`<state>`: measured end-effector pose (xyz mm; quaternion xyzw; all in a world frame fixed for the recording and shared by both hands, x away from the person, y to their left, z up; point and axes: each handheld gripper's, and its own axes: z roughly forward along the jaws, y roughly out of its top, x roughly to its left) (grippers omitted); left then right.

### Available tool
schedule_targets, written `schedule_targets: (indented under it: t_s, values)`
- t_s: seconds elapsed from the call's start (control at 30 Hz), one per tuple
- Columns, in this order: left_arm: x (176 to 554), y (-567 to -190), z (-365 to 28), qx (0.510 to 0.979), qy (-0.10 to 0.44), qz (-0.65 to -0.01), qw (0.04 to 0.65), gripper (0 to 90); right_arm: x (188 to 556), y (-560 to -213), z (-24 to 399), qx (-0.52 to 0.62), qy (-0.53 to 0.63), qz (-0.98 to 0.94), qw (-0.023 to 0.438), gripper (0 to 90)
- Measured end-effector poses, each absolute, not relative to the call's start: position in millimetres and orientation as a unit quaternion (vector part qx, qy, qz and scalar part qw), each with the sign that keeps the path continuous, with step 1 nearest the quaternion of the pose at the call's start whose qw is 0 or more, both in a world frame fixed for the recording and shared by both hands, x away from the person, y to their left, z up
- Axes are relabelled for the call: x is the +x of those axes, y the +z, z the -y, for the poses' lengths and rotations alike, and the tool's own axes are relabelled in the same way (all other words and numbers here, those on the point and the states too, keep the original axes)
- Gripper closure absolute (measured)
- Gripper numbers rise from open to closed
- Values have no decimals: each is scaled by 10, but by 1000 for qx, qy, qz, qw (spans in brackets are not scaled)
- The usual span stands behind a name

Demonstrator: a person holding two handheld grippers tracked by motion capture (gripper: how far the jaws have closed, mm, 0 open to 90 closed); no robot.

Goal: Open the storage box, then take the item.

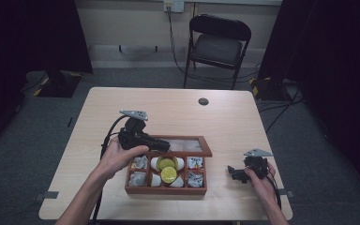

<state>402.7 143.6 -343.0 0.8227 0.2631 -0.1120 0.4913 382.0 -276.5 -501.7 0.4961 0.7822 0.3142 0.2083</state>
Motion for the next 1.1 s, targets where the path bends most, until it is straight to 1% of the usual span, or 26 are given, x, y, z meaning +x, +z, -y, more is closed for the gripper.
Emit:
schedule_targets:
  t_s: [0.27, 0.4, 0.83, 0.97, 1.0, 1.03, 1.07, 1.1]
  values:
    - [4092, -3398, -1449, 818, -121, -268, 494, 814, 3822, -5017, 2764, 496, 314, -782, 208, 0]
    - [4117, -3357, -1442, 820, -113, -265, 494, 815, 3825, -5017, 2763, 496, 314, -783, 208, 0]
    - [4149, -3349, -1454, 817, -119, -265, 497, 815, 3818, -5016, 2759, 496, 315, -782, 207, 0]
    - [4164, -3340, -1459, 818, -120, -266, 497, 815, 3819, -4998, 2744, 497, 319, -780, 209, 65]
    - [4169, -3337, -1462, 816, -121, -268, 498, 815, 3820, -4990, 2739, 498, 318, -780, 208, 107]
    - [4171, -3335, -1460, 816, -120, -268, 498, 815, 3822, -4975, 2730, 496, 321, -779, 210, 176]
    - [4170, -3333, -1457, 815, -119, -268, 499, 815, 3819, -4959, 2722, 495, 322, -779, 210, 175]
    - [4171, -3330, -1457, 816, -119, -268, 499, 815, 3815, -4949, 2712, 494, 324, -779, 211, 129]
